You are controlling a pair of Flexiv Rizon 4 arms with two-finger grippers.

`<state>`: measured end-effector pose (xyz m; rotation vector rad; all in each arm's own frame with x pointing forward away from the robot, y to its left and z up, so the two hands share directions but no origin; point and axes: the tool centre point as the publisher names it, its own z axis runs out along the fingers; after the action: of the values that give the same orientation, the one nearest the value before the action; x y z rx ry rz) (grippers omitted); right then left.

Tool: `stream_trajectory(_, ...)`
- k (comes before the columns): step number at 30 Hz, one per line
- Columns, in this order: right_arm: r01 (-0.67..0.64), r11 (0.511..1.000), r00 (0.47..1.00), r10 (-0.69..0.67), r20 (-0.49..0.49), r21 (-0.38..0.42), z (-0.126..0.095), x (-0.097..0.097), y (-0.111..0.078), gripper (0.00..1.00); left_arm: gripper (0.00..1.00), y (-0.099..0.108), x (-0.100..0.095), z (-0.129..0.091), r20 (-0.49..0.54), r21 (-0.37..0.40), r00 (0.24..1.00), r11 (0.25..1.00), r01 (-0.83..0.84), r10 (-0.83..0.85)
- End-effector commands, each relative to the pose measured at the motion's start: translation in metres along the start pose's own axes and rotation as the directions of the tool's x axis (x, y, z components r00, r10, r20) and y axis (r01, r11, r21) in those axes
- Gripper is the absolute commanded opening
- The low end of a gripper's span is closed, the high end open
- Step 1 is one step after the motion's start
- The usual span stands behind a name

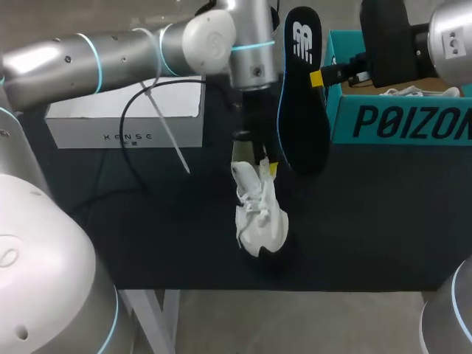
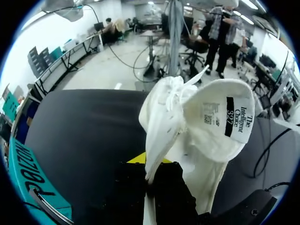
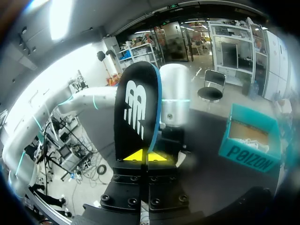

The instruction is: Take the shoe out of the shoebox, open the shoe tongue, remove and reinsert the insole, then place the shoe into the shoebox

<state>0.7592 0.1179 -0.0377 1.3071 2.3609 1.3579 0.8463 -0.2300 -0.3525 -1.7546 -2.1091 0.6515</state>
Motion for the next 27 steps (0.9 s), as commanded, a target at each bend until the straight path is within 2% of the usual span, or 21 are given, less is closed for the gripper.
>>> stream_trajectory(1, -0.001, 1.000, 1.000, 0.001, 0.001, 0.002, 0.004, 0.000, 0.001, 0.00, 0.00, -0.003, -0.012, 0.010, -0.044, 0.008, 0.999, 1.000, 0.008, -0.008)
stream_trajectory(17, -0.001, 1.000, 1.000, 0.001, 0.001, 0.002, 0.004, 0.000, 0.001, 0.00, 0.00, -0.004, -0.026, 0.048, -0.092, -0.021, 0.995, 0.999, -0.029, 0.027)
stream_trajectory(22, -0.001, 1.000, 1.000, 0.001, 0.001, 0.002, 0.004, 0.000, 0.001, 0.00, 0.00, -0.002, -0.030, 0.053, -0.050, -0.050, 0.998, 0.998, -0.040, 0.038)
stream_trajectory(23, -0.001, 1.000, 1.000, 0.001, 0.001, 0.002, 0.004, 0.000, 0.001, 0.00, 0.35, -0.002, -0.031, 0.053, -0.048, -0.050, 0.998, 0.998, -0.041, 0.038)
stream_trajectory(24, -0.001, 1.000, 1.000, 0.001, 0.001, 0.002, 0.004, 0.000, 0.001, 0.00, 1.00, -0.002, -0.032, 0.053, -0.043, -0.054, 0.998, 0.997, -0.052, 0.050)
stream_trajectory(27, -0.001, 1.000, 1.000, 0.001, 0.001, 0.002, 0.004, 0.000, 0.001, 0.00, 1.00, -0.004, -0.033, 0.051, -0.025, -0.061, 0.998, 0.996, -0.063, 0.062)
